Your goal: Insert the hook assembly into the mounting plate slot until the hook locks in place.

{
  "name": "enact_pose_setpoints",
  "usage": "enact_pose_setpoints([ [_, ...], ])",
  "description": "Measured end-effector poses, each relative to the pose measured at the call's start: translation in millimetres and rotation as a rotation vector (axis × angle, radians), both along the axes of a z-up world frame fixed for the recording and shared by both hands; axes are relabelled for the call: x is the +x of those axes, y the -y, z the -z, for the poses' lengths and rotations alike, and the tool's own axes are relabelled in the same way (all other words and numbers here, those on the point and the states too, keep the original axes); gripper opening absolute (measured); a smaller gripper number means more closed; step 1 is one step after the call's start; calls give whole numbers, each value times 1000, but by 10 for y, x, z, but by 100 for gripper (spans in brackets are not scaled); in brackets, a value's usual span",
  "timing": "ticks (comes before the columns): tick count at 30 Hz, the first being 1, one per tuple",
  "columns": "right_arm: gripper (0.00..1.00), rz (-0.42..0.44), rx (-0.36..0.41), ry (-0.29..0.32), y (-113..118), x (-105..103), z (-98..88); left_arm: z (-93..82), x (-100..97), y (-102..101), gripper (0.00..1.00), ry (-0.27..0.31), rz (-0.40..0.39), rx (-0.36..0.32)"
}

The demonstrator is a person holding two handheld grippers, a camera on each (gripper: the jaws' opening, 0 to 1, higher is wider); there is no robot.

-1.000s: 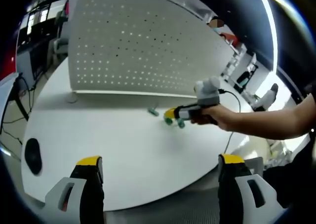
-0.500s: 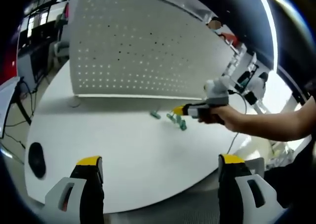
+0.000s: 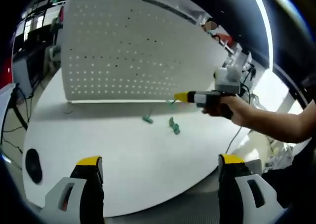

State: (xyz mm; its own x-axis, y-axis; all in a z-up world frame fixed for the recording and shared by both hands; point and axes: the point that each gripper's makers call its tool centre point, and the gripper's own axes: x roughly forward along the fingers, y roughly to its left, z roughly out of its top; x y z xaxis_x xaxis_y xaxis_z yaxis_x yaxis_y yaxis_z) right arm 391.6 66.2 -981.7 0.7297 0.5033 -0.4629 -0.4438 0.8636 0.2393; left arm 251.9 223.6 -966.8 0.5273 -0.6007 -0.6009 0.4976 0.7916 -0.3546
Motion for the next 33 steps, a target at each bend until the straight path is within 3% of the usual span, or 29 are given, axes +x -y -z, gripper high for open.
enact_pose_setpoints([
  [3, 0, -25, -1, 57, -73, -89, -214, -30, 19, -39, 98, 7, -9, 4],
  [10, 0, -15, 150, 108, -255, -424, -607, -141, 121, -28, 97, 28, -35, -24],
  [20, 0, 4, 270, 138, -421, -801, -875, -228, 189, 198, 93, 8, -32, -116],
  [33, 0, -31, 339, 164, -707, -1023, -1064, -343, 275, 462, 83, 5, -22, -216],
])
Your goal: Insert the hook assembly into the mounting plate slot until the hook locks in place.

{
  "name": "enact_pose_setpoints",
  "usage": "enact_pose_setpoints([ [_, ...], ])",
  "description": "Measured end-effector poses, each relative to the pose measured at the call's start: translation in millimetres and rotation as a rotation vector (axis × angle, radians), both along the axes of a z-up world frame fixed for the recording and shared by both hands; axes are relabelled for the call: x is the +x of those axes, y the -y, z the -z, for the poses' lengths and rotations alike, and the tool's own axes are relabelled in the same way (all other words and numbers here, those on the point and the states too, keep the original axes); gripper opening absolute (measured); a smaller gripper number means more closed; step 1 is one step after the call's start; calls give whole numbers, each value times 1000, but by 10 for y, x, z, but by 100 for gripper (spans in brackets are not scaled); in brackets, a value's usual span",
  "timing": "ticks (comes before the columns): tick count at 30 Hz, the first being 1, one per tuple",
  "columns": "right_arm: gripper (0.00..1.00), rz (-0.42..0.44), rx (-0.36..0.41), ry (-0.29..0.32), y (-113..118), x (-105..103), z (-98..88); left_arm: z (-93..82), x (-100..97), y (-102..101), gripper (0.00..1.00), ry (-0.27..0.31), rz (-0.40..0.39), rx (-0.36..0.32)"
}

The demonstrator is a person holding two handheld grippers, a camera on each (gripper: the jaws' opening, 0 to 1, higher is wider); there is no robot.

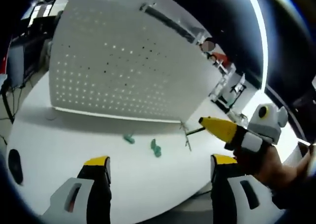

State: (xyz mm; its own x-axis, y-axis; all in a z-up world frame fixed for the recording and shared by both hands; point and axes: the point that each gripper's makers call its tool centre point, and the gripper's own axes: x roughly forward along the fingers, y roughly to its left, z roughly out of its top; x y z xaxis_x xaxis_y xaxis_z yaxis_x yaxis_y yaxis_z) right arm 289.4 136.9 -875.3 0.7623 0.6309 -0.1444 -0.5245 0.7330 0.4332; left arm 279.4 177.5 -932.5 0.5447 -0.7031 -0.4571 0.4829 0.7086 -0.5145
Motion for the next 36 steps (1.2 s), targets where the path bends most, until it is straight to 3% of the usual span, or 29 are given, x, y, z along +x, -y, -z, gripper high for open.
enact_pose_setpoints([
  [8, 0, -2, 39, 24, -100, -34, -122, -178, 49, 72, 61, -2, -16, -131],
  [13, 0, 1, 52, 45, -126, -67, -188, -253, 90, 47, 35, 2, -35, -197],
  [25, 0, 11, 62, 78, -109, -97, -253, -376, 0, 203, 16, 0, 26, -257],
  [36, 0, 2, 65, 95, -147, -124, -298, -434, -27, 241, 6, 5, 38, -278],
])
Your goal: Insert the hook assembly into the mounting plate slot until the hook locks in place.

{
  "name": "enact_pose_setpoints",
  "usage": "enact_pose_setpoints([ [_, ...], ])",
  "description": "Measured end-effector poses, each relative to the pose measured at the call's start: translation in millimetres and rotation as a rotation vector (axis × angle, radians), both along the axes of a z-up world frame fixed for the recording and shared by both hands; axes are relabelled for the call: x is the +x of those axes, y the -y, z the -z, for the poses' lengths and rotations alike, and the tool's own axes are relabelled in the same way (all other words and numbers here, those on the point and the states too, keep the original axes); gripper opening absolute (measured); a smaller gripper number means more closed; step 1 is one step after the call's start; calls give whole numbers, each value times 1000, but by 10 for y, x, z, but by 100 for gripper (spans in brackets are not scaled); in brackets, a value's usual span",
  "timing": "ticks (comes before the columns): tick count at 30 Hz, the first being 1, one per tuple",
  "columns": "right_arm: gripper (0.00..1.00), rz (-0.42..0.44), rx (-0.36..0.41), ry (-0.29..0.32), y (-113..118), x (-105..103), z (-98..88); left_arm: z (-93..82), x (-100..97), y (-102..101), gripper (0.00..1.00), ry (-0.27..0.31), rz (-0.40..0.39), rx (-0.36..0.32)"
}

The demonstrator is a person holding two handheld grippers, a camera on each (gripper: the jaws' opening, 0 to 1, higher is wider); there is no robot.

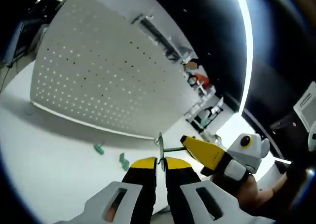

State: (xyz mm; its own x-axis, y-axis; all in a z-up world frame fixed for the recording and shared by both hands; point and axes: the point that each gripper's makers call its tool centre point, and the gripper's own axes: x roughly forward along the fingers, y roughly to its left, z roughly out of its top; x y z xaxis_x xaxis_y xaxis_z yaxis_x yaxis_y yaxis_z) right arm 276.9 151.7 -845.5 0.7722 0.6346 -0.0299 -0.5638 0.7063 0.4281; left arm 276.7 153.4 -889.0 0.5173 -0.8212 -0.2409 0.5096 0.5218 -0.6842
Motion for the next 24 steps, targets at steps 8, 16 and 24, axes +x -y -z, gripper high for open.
enact_pose_setpoints([
  [8, 0, -2, -5, 10, 4, -22, -21, -26, -4, 19, 5, 25, -1, 17],
  [16, 0, -3, -9, 33, 10, -66, -69, -95, -9, 24, 2, 86, -14, 41],
  [24, 1, -14, -14, 31, 8, -80, -129, -201, 17, 2, 1, 223, -5, 106],
])
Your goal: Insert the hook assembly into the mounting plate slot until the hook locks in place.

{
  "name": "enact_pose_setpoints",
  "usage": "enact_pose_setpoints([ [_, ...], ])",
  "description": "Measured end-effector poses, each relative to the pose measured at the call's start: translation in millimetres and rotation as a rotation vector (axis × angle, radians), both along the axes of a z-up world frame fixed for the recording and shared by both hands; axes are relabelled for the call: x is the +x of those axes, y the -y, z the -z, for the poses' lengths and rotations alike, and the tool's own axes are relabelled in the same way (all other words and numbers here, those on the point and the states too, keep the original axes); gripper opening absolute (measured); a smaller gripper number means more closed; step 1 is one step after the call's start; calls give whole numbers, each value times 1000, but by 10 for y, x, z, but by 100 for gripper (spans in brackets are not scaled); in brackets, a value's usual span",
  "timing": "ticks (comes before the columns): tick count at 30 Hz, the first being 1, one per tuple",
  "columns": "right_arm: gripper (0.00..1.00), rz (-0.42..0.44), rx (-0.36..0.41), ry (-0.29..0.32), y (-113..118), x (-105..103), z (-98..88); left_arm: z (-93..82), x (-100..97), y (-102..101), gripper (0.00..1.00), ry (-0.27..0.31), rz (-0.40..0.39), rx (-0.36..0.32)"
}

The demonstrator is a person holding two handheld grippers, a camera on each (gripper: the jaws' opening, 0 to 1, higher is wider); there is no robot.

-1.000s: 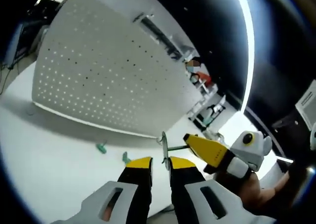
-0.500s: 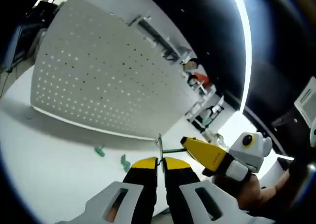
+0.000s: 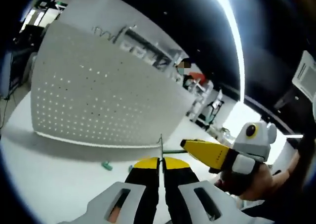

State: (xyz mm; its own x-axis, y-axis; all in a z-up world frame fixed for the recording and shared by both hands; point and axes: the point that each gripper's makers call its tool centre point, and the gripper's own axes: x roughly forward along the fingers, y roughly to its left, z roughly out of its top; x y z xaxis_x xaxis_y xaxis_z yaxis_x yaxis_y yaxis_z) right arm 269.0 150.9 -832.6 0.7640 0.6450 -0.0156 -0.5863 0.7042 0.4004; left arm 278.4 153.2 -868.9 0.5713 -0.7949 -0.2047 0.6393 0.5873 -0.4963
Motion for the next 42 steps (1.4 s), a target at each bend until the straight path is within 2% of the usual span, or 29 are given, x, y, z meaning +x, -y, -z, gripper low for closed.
enact_pose_setpoints([
  [3, 6, -18, -2, 2, -1, -1, 1, -51, 32, -31, 1, 53, -14, 39],
  [6, 7, -27, 28, -47, 23, 1, 48, -63, 78, -106, 1, 119, -31, 127],
  [7, 7, -31, 45, -57, 24, -2, 39, -82, 86, -114, 1, 166, -27, 171],
  [9, 7, -32, 50, -61, 15, -3, 32, -91, 66, -87, 1, 198, -5, 213],
  [16, 7, -37, 75, -78, -57, 32, 18, -84, 39, -15, 1, 241, -2, 241],
  [23, 5, -42, 100, -98, -80, 65, 24, -174, 45, -36, 1, 347, -10, 290],
  [28, 3, -46, 114, -97, -81, 79, -2, -219, 54, -66, 1, 373, -28, 287],
  [32, 2, -56, 159, -116, -97, 73, -27, -258, 59, -88, 1, 395, -50, 290],
  [39, 1, -48, 174, -117, -99, 56, -42, -272, 60, -80, 1, 400, -57, 292],
  [42, 1, -34, 176, -123, -92, 64, -29, -250, 76, -77, 1, 377, -50, 282],
])
